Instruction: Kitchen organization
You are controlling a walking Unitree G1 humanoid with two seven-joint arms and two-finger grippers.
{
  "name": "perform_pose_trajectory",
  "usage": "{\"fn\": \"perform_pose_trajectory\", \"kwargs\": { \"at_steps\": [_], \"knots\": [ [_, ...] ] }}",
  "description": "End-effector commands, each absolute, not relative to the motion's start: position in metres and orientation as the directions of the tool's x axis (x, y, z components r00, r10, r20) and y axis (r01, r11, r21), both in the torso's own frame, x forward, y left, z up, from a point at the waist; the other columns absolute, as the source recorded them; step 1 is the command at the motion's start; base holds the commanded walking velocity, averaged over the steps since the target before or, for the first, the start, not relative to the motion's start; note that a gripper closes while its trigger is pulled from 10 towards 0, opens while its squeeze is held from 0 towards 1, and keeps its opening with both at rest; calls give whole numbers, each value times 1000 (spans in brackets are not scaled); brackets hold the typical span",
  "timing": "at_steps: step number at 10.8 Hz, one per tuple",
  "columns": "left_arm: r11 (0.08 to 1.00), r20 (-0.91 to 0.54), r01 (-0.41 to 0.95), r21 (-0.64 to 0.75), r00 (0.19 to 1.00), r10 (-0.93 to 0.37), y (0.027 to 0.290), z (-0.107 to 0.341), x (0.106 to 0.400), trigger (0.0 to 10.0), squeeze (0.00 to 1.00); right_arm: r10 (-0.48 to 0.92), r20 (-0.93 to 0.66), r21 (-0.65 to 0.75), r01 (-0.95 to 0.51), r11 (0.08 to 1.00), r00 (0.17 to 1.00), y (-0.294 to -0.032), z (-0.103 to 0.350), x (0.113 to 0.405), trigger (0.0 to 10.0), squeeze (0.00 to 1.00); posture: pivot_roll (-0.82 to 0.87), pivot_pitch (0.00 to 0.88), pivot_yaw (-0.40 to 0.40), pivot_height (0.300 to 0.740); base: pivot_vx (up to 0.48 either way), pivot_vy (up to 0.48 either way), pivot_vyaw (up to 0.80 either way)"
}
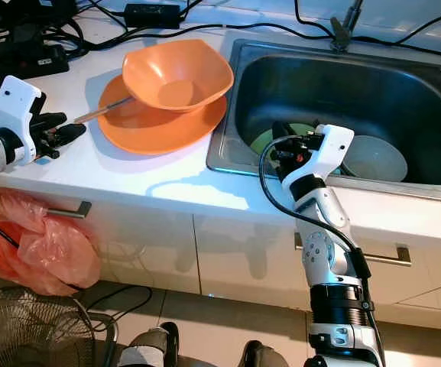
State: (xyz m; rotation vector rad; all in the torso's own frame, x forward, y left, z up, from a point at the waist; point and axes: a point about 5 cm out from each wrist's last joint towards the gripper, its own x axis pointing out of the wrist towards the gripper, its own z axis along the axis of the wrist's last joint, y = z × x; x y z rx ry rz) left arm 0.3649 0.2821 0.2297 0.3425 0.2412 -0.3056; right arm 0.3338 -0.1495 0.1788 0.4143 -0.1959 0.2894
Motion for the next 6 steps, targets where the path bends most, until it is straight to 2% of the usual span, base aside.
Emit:
{"fn": "perform_pose_trajectory", "kwargs": {
  "at_steps": [1, 2, 3, 6],
  "knots": [
    [884, -411, 362, 297, 884, -224, 283, 201, 360, 10000, 0, 239, 217, 378, -308, 873, 946, -149, 173, 333, 10000, 0, 226, 151, -17, 740, 0, 0, 0],
    [881, -415, 369, 297, 881, -229, 282, 200, 360, 6000, 0, 240, 217, 378, -308, 873, 946, -149, 173, 333, 10000, 0, 225, 153, -17, 740, 0, 0, 0],
    [875, -416, 378, 303, 878, -236, 279, 200, 360, 0, 0, 240, 216, 379, -308, 873, 946, -149, 173, 333, 10000, 0, 225, 157, -18, 740, 0, 0, 0],
    [875, -409, 360, 323, 887, -214, 279, 200, 359, 0, 0, 240, 214, 380, -307, 873, 947, -149, 173, 334, 10000, 0, 229, 165, -21, 740, 0, 0, 0]
  ]
}}
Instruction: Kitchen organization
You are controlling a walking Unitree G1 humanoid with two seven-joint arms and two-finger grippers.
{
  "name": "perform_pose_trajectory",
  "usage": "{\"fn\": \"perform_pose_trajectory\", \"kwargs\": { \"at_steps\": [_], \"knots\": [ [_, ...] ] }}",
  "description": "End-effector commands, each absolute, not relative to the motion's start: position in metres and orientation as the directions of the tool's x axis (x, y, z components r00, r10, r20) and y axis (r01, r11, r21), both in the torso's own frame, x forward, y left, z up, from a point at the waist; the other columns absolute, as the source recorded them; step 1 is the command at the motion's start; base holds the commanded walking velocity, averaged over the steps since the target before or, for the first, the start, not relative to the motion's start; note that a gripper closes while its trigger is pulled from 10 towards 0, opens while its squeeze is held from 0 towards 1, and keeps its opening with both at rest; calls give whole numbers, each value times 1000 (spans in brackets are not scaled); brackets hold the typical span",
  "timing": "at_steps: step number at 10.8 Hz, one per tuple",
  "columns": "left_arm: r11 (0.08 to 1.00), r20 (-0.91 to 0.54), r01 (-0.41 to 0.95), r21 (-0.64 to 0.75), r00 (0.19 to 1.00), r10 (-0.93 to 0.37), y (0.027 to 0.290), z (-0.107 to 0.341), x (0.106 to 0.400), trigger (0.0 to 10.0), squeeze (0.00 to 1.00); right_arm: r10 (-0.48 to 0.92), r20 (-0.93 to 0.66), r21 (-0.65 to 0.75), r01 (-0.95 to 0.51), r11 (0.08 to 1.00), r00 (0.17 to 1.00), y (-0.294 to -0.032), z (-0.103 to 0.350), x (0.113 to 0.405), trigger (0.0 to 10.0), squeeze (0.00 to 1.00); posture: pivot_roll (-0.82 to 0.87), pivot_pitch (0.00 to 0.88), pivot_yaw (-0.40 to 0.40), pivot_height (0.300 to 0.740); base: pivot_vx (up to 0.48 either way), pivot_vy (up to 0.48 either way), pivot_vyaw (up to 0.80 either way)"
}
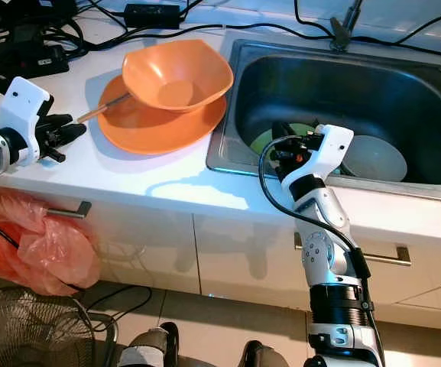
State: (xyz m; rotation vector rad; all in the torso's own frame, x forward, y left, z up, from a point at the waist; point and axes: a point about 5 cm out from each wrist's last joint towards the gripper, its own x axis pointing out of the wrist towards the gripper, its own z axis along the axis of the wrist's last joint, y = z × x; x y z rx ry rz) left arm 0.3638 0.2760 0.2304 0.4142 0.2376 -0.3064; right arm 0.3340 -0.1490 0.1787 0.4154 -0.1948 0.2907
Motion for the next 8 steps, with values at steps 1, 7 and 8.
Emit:
{"fn": "perform_pose_trajectory", "kwargs": {
  "at_steps": [1, 7, 8],
  "knots": [
    [876, -403, 345, 336, 894, -197, 280, 201, 359, 0, 0, 241, 215, 379, -308, 873, 947, -149, 173, 335, 10000, 0, 230, 165, -21, 740, 0, 0, 0],
    [931, -126, 106, 350, 990, -66, 275, 225, 360, 10000, 0, 243, 211, 382, -309, 871, 947, -148, 173, 335, 10000, 0, 234, 169, -28, 740, 0, 0, 0],
    [935, -71, 89, 342, 995, -69, 270, 230, 360, 10000, 0, 242, 211, 383, -308, 871, 947, -148, 173, 335, 10000, 0, 234, 169, -30, 740, 0, 0, 0]
  ]
}}
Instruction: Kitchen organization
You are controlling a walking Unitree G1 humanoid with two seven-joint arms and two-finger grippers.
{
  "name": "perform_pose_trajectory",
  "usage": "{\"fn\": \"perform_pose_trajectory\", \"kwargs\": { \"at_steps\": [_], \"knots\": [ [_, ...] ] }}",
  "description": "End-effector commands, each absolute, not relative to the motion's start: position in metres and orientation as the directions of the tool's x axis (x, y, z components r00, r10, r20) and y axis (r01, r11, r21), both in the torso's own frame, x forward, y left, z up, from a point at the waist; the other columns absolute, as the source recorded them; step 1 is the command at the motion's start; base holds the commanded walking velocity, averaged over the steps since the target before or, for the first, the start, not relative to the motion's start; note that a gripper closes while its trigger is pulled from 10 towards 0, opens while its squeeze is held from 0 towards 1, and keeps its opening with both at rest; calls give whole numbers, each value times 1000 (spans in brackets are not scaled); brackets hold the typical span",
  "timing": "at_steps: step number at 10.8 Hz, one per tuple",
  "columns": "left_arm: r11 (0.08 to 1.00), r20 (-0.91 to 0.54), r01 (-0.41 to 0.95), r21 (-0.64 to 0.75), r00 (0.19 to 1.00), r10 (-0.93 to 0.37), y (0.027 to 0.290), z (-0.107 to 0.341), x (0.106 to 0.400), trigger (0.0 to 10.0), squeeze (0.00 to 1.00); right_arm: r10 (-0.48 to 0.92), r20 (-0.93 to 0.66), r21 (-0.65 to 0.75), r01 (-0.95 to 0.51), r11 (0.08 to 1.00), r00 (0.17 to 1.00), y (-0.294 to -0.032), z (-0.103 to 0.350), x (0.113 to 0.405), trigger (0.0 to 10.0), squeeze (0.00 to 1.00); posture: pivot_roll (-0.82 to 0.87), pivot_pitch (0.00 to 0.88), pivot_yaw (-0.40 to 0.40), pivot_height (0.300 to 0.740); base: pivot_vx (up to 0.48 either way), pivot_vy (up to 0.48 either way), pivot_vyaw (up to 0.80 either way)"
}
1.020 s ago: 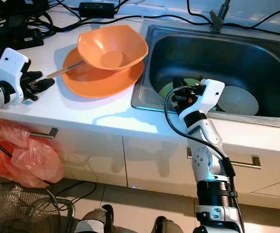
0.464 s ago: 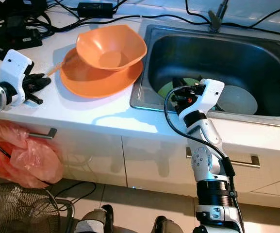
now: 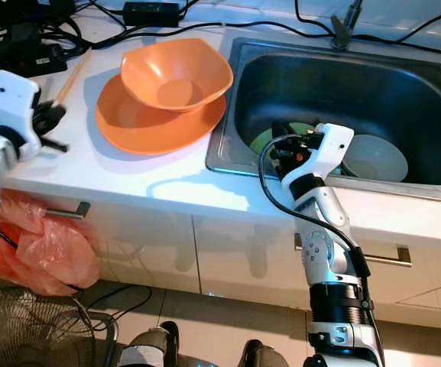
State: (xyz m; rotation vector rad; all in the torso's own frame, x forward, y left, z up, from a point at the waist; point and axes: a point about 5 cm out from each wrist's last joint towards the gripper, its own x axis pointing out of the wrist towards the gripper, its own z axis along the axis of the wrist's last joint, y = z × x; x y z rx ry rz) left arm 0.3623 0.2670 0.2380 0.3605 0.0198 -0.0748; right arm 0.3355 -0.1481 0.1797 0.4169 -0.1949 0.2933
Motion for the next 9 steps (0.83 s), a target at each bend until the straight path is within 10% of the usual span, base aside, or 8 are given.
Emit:
{"fn": "perform_pose_trajectory", "kwargs": {
  "at_steps": [1, 9],
  "knots": [
    [942, 35, 34, 333, 998, -48, 267, 239, 360, 10000, 0, 243, 212, 382, -309, 871, 947, -148, 173, 335, 10000, 0, 232, 168, -32, 740, 0, 0, 0],
    [908, 445, 49, 417, 860, -251, 173, 295, 347, 10000, 0, 194, 252, 393, -283, 875, 948, -153, 182, 339, 10000, 0, 222, 150, -30, 740, 0, 0, 0]
  ]
}}
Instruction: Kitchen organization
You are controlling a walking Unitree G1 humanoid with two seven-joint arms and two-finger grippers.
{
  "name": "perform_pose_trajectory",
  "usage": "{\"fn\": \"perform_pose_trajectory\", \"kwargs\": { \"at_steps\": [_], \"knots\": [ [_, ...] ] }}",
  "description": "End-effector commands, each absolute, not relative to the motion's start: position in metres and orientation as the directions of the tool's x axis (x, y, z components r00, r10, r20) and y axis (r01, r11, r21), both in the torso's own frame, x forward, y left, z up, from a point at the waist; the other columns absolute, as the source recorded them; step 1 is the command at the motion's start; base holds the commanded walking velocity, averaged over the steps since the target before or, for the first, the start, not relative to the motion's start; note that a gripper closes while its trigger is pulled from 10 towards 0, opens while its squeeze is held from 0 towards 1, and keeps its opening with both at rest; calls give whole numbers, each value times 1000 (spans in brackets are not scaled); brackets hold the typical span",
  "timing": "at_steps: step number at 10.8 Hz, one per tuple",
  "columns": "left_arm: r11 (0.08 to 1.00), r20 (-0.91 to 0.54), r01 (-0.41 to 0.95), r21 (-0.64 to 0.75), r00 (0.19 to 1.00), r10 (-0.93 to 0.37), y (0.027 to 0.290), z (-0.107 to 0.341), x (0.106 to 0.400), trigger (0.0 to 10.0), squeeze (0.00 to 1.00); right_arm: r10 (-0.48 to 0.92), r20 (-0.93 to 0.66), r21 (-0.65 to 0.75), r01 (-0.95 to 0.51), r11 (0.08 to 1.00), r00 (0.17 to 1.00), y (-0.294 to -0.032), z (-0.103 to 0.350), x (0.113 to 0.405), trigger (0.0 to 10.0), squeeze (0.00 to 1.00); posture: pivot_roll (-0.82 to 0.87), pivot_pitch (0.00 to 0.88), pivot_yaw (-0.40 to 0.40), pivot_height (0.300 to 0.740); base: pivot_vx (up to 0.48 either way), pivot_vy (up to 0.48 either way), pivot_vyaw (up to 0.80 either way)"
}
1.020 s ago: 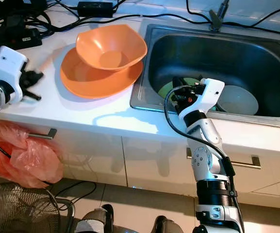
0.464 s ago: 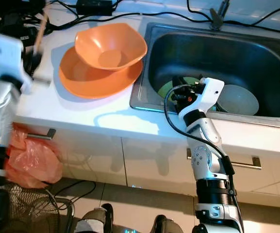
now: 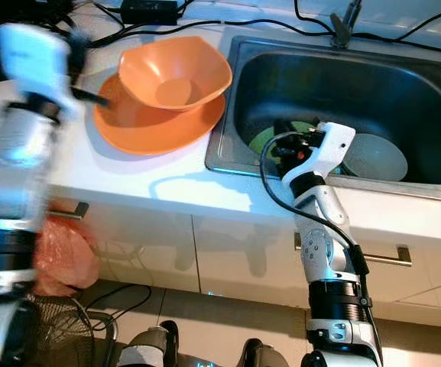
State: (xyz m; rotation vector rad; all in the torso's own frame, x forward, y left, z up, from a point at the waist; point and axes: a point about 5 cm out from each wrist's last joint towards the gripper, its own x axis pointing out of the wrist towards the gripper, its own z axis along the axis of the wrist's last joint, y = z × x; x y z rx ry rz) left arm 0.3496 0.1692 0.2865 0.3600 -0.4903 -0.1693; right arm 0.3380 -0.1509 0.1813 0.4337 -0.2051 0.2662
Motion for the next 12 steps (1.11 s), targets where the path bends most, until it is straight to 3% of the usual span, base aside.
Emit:
{"fn": "perform_pose_trajectory", "kwargs": {
  "at_steps": [1, 7, 12],
  "knots": [
    [915, 454, 124, 384, 838, -304, 149, 289, 345, 10000, 0, 188, 271, 391, -287, 874, 944, -154, 187, 340, 10000, 0, 215, 139, -26, 740, 0, 0, 0],
    [806, 360, 365, 467, 754, -550, 62, 264, 333, 10000, 0, 177, 361, 395, -322, 860, 916, -163, 221, 341, 10000, 0, 199, 123, -24, 740, 0, 0, 0],
    [774, 272, 398, 491, 775, -571, 37, 240, 334, 10000, 0, 175, 401, 392, -341, 854, 899, -166, 243, 340, 10000, 0, 190, 147, -26, 740, 0, 0, 0]
  ]
}}
